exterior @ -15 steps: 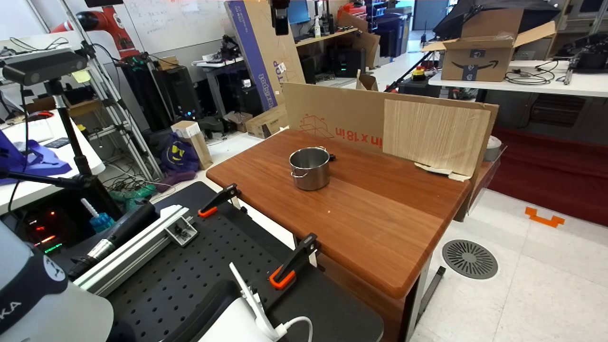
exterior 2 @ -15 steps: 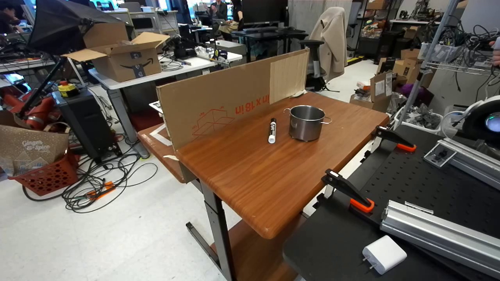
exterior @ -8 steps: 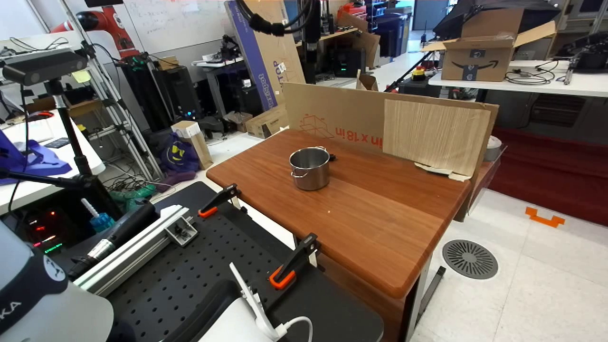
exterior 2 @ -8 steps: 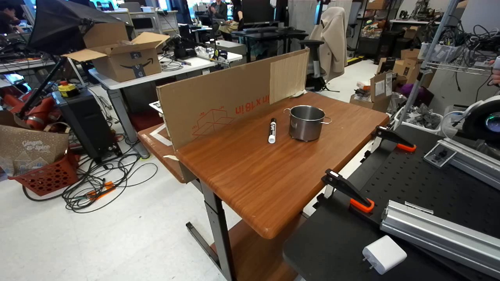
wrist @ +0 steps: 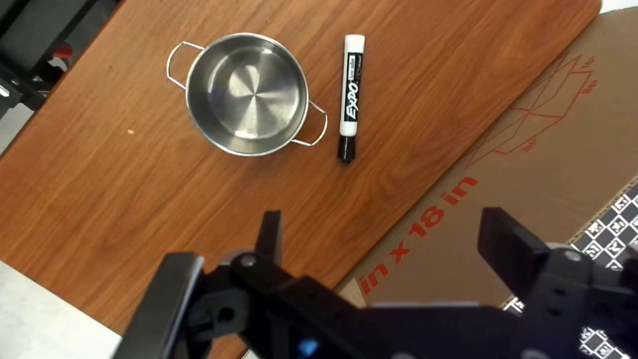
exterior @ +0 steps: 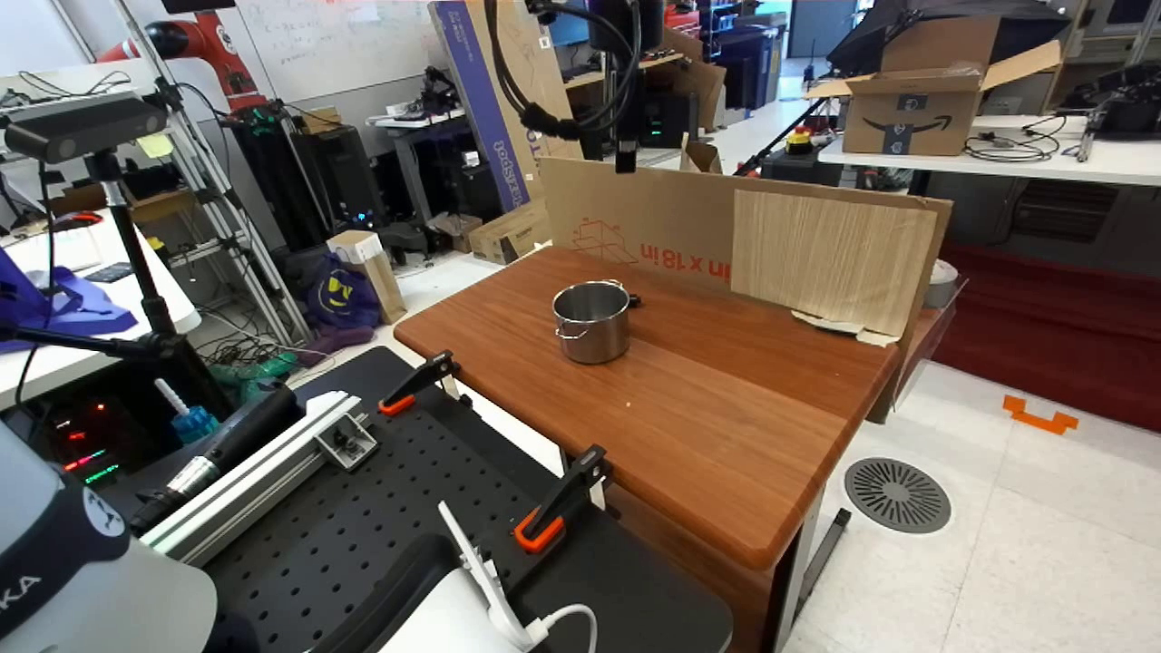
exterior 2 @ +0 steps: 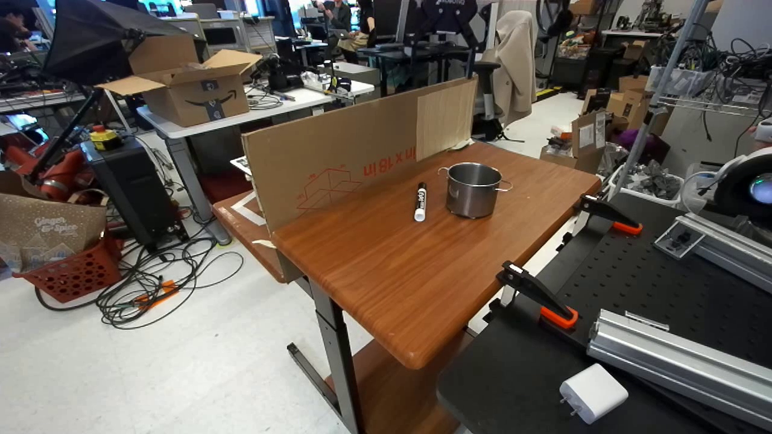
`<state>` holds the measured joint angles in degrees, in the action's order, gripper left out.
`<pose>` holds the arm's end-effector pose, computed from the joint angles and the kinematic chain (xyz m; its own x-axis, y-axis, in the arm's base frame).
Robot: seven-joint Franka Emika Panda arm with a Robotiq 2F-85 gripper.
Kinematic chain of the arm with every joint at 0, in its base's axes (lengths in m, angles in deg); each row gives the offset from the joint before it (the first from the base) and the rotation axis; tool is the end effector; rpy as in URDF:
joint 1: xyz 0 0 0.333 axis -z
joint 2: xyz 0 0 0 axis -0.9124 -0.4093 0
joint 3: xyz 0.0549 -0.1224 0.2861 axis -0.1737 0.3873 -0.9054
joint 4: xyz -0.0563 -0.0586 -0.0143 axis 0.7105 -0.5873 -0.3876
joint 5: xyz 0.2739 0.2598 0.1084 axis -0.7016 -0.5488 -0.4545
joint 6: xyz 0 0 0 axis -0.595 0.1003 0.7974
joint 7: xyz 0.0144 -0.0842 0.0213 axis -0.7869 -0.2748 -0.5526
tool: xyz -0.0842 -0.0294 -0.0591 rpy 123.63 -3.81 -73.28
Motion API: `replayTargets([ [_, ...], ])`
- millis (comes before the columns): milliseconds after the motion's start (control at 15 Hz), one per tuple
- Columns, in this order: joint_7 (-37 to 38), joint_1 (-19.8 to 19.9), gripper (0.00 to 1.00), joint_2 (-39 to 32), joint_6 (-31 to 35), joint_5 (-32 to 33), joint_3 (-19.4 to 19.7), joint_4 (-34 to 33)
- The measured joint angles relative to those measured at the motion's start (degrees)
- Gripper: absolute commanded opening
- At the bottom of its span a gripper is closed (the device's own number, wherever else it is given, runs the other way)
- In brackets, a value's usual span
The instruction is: Pick up the marker and put it in the bowl
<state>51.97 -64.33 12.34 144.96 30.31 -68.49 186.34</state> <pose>0.5917 0.0141 0.3453 0.7290 -0.6799 -0.0792 -0.6845 -0.7246 -0.0798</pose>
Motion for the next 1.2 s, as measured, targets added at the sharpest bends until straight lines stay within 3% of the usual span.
replayTargets([
  [1200, 7.49, -6.13, 1.0, -20.64, 8.81, 0.09, 4.03, -6.78],
])
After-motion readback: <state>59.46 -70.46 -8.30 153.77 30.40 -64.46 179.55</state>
